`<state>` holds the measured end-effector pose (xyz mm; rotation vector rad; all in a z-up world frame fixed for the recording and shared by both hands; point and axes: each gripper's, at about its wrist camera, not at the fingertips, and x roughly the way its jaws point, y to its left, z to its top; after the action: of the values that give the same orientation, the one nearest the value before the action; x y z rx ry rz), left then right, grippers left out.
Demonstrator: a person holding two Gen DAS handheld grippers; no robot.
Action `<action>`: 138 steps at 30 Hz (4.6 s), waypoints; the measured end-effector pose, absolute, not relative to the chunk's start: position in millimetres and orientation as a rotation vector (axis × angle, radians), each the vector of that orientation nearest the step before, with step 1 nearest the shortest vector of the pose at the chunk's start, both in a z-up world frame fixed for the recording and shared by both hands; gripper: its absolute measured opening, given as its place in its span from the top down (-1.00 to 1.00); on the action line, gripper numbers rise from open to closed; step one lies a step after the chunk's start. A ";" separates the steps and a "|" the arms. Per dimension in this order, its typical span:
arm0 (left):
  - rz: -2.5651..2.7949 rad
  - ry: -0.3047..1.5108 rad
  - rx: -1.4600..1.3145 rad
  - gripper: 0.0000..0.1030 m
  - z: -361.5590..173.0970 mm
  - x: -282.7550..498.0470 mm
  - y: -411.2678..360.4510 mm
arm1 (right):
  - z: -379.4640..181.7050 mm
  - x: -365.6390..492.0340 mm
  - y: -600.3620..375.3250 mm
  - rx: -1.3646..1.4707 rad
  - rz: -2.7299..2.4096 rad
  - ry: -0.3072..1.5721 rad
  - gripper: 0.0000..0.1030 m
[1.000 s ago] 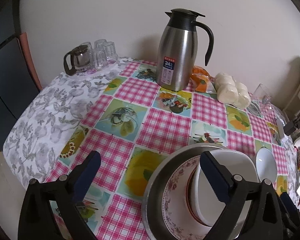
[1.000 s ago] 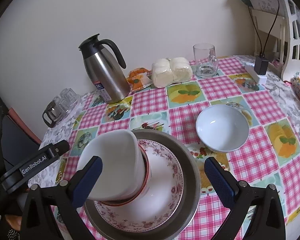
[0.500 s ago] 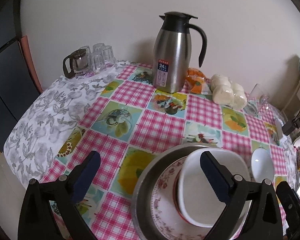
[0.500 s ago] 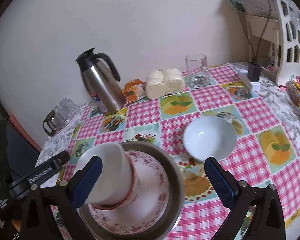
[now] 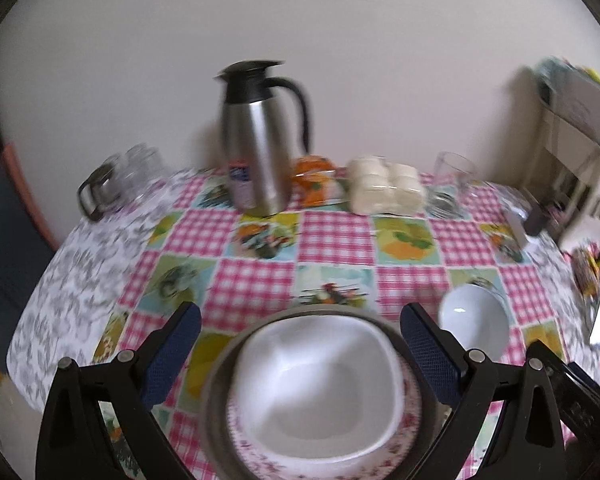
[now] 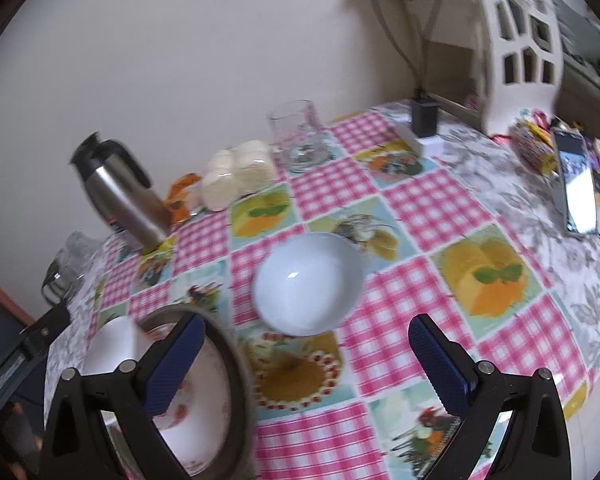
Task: Organize plates and bowls
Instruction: 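Move the right tool to the round white bowl on the tablecloth, then close the right tool on the rim of the round white bowl, then lift the round white bowl and carry it over the basin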
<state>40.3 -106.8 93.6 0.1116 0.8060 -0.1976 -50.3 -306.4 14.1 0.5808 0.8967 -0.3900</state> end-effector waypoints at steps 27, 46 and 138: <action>-0.442 0.910 0.244 -0.94 41.5 68.4 -256.6 | -88.6 -35.4 -380.0 0.804 -0.486 1.076 -1.00; -0.515 0.977 0.282 -0.94 3.3 91.4 -270.1 | -105.9 -12.0 -359.8 0.720 -0.444 1.102 -0.62; -0.504 0.746 0.124 0.77 138.9 53.3 -158.5 | 66.2 -14.4 -286.7 0.684 -0.140 0.713 0.71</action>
<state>53.3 -158.5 138.9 0.1244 0.7457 -0.5039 -14.4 -286.7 66.2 0.6836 0.7126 -0.1396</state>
